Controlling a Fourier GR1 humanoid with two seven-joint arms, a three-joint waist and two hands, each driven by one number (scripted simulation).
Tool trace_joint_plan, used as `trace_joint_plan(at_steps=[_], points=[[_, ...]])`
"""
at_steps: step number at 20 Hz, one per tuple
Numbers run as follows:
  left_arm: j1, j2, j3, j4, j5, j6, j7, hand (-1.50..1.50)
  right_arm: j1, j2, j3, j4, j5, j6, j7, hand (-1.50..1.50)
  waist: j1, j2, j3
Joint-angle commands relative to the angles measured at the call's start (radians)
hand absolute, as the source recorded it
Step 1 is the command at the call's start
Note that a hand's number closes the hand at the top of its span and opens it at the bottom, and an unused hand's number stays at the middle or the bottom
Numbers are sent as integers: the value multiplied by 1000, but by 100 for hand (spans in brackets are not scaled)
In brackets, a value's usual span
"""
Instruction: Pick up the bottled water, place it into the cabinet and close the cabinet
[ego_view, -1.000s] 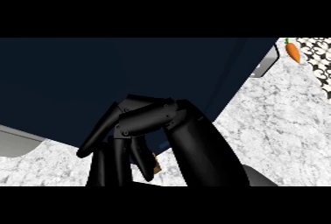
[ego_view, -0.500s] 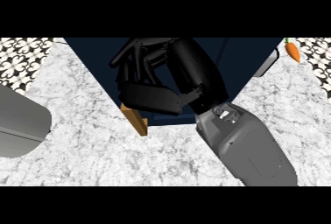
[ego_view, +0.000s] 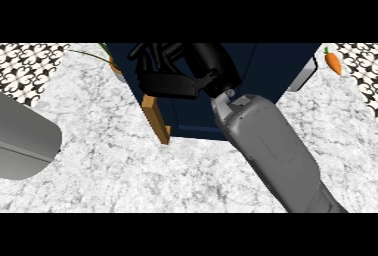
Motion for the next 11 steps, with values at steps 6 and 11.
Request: trace_joint_plan(at_steps=[6,11], points=[[-26,8,3,-18,20,-14,31,150,-41,-56,-94,271,17,-20,-96,150,10,45,-1],[-58,6,-2,-29,24,2,50,150,-33,-30,-73,321,24,-13,-153,150,12,49,-1]])
